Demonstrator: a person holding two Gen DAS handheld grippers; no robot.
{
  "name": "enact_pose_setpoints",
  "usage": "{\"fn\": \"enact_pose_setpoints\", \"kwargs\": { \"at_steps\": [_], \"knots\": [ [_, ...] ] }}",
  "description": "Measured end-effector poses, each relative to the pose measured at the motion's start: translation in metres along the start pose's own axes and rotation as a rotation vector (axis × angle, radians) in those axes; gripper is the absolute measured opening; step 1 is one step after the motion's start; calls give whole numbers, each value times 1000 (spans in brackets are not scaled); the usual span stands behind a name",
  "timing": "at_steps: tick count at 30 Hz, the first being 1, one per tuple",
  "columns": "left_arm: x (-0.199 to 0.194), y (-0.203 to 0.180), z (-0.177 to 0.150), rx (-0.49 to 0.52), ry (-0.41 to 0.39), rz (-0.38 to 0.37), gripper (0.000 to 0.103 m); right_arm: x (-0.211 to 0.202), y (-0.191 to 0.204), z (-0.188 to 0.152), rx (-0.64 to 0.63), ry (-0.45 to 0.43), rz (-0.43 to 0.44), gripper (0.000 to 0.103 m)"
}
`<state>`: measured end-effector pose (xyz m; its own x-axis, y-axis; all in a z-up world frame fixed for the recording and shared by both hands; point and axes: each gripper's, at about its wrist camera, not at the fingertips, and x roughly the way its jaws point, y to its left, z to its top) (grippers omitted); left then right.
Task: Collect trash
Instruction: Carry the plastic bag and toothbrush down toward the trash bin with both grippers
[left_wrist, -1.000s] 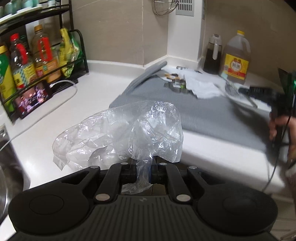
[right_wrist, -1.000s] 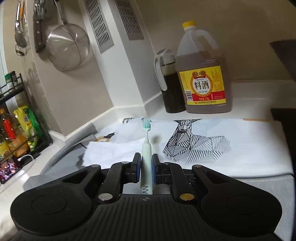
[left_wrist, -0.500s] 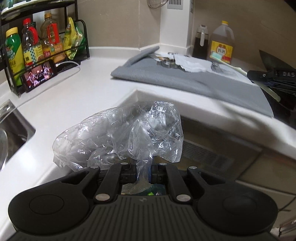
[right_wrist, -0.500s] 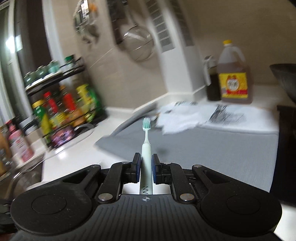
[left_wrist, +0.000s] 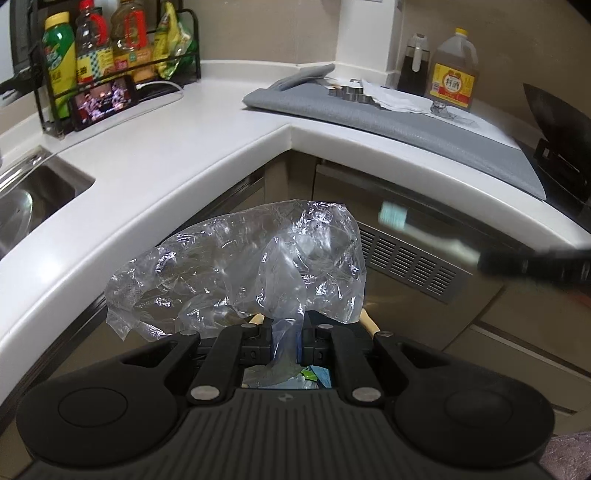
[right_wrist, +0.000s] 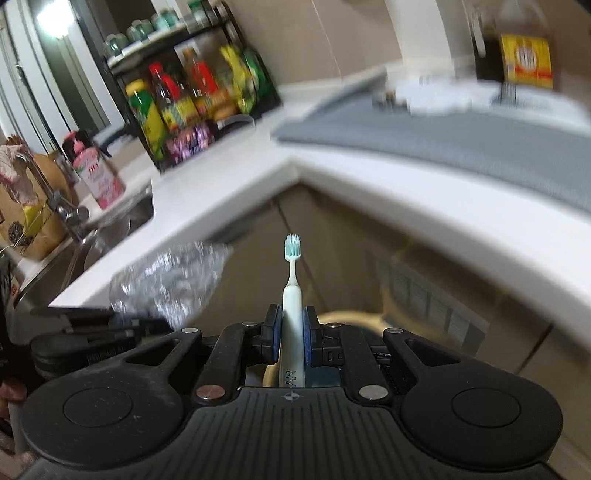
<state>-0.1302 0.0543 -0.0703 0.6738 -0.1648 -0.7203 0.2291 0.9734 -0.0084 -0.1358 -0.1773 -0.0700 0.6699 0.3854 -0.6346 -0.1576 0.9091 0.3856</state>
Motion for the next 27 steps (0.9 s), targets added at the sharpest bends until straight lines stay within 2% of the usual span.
{"fn": "enact_pose_setpoints", "kwargs": {
  "at_steps": [8,27],
  "knots": [
    [2,1,-1,8,29,-4,10,14,-1,-17,9,70,-14,14],
    [22,-5,0,64,96,-15,10,28,-3,-15,18,119,-20,14]
  ]
}}
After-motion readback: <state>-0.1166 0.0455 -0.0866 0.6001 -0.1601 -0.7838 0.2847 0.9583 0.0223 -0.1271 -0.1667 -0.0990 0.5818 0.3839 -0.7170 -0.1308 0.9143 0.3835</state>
